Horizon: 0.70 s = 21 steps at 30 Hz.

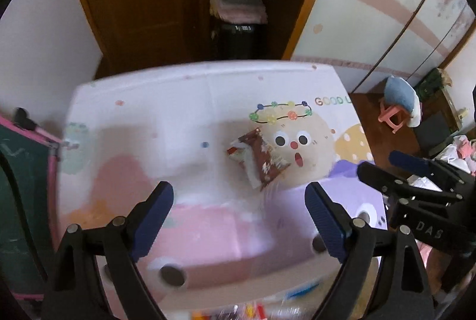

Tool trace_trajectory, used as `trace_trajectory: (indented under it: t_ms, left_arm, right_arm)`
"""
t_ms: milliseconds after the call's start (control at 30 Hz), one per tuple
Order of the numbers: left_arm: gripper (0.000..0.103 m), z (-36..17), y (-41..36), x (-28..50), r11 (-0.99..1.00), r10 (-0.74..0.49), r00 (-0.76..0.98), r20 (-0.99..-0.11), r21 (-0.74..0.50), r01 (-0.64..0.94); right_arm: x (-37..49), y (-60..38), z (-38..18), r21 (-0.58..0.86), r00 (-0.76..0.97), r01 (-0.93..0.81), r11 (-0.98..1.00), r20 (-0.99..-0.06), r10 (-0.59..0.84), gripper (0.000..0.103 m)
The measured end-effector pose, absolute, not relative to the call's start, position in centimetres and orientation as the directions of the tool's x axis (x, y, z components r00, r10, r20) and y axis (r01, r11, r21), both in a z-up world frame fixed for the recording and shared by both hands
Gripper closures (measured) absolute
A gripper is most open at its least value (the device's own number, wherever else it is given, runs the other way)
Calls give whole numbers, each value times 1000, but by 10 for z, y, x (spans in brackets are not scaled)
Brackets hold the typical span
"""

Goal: Organize snacks
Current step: 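Grasp silver-brown wrapped bar with left gripper while right grasps cream biscuit packet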

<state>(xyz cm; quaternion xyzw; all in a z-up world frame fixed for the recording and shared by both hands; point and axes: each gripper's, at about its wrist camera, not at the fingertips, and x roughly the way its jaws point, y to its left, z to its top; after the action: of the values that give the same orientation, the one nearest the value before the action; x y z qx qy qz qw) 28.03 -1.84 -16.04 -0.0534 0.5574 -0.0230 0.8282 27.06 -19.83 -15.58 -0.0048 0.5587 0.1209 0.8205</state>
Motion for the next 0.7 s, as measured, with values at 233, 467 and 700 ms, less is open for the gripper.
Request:
trace_trajectory:
  t_ms: [233,467,700]
  left_arm:
    - [24,-244,-31,337,986,-101,274,-956,-132,-97]
    - [42,-291,-37,361,967,-150,212,-966,-188,-171]
    - [89,-294,-20,346,948,-175,248,-953,-231,-221]
  right_arm:
    - [326,-207,-227,181,244,-105,978,-949,202,45]
    - [343,-218,-259,221,204,-46,974,-953,226,45]
    - [347,-204,-274,259,172,-84,962,-947,270,45]
